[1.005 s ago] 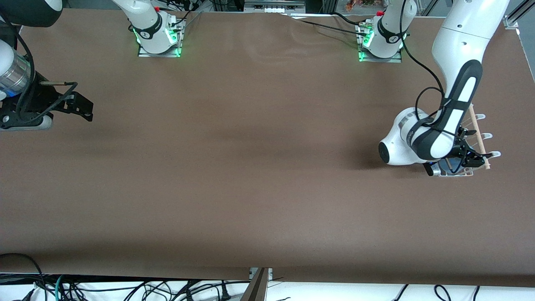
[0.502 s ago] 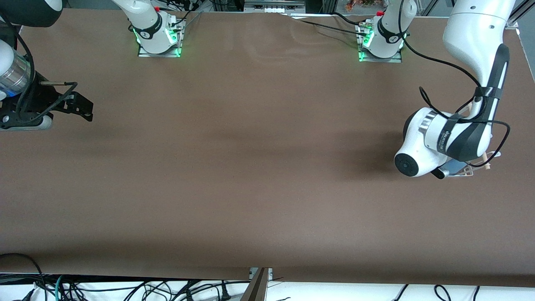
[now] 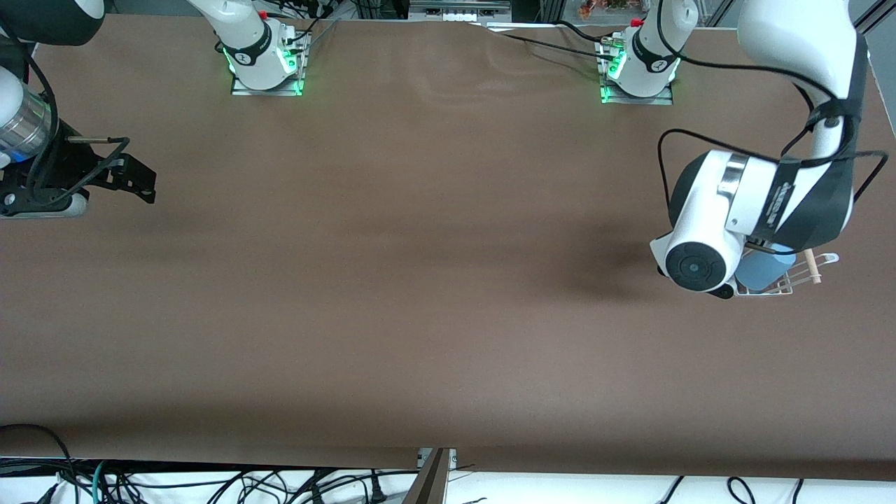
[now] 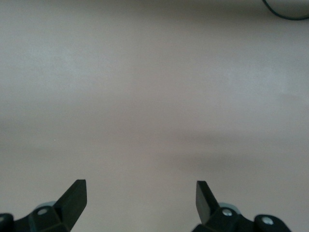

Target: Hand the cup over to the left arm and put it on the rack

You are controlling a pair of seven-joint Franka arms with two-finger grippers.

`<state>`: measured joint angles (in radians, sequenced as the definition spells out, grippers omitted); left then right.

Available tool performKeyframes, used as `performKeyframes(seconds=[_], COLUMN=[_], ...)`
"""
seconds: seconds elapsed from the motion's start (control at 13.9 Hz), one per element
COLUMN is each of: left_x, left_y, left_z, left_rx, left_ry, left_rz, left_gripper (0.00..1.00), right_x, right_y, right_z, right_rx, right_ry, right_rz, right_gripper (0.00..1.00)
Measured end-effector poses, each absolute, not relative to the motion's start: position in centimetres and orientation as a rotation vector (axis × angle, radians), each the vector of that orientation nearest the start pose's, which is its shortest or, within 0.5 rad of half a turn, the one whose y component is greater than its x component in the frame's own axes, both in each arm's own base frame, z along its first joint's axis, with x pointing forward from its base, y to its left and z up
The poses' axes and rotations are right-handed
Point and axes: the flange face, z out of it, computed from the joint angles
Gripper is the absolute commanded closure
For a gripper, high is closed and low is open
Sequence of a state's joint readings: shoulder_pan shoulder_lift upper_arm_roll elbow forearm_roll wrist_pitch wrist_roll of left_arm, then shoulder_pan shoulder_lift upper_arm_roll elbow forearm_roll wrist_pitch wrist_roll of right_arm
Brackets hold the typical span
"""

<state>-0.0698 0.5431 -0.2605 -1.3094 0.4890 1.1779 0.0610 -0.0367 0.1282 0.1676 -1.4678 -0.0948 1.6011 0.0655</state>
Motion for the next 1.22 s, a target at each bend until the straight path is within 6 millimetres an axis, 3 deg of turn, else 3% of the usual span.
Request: performKeyframes(seconds=[0.14, 0.43, 0.65, 0.79, 0.93, 1.22], left_x=[62.9, 62.9, 62.0, 61.0, 58.9, 56.4], left_y=[-12.1, -11.9, -10.1, -7.3, -4.7, -4.7], left_z=[45.6, 54.0, 58.4, 57.7, 55.9, 55.1], left_rx=[-2.659, -2.872, -3.091, -3.171, -3.181, -3.172], left_ry=[0.459, 0.431, 0.394, 0.295, 0.21, 0.205], left_rz=[0.706, 0.492, 0.219, 0.036, -0.008, 0.015], left_gripper=[0.0, 0.0, 0.0, 0.0, 0.0, 0.0], right_x=[59.3, 59.3, 59.3, 59.3, 59.3, 59.3], right_y=[6.4, 6.4, 6.4, 6.4, 6.4, 6.4], right_z=[60.3, 60.3, 60.3, 60.3, 60.3, 60.3], right_rx=[-3.192, -3.189, -3.188, -3.188, -3.188, -3.188], right_ry=[-0.105, -0.105, -0.105, -0.105, -0.105, -0.104], right_rz=[-0.019, -0.018, -0.018, -0.018, -0.019, -0.019], right_gripper=[0.0, 0.0, 0.0, 0.0, 0.0, 0.0])
